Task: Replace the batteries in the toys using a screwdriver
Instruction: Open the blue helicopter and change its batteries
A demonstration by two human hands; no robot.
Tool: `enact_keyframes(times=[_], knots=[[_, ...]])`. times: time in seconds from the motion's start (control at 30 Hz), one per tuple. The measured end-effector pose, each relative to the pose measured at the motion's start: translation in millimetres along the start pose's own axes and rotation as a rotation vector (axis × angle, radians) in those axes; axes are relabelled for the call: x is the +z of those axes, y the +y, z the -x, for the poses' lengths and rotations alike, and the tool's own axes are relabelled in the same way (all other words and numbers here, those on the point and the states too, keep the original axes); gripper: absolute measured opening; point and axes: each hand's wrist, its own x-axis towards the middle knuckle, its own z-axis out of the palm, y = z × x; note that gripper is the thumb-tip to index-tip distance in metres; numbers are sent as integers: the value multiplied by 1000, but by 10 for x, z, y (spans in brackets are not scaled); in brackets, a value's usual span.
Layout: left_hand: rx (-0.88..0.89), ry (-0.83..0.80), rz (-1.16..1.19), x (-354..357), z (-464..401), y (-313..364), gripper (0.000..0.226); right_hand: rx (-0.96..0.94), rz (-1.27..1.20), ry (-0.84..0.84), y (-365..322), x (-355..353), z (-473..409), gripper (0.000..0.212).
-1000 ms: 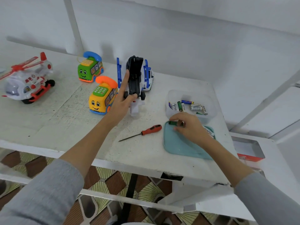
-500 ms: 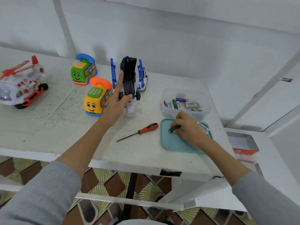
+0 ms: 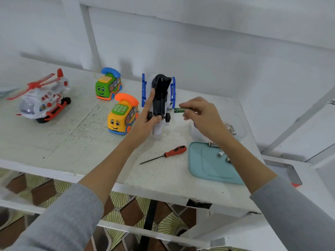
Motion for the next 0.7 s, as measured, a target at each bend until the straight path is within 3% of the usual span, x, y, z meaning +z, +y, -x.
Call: enact_keyframes(times=[0.3, 0.7], knots=[[1, 14, 10, 5, -41, -79, 74, -42, -4, 71, -174, 303, -296, 13], [23, -42, 69, 24, -71, -66, 74, -129, 130, 30, -188, 439, -358, 21]])
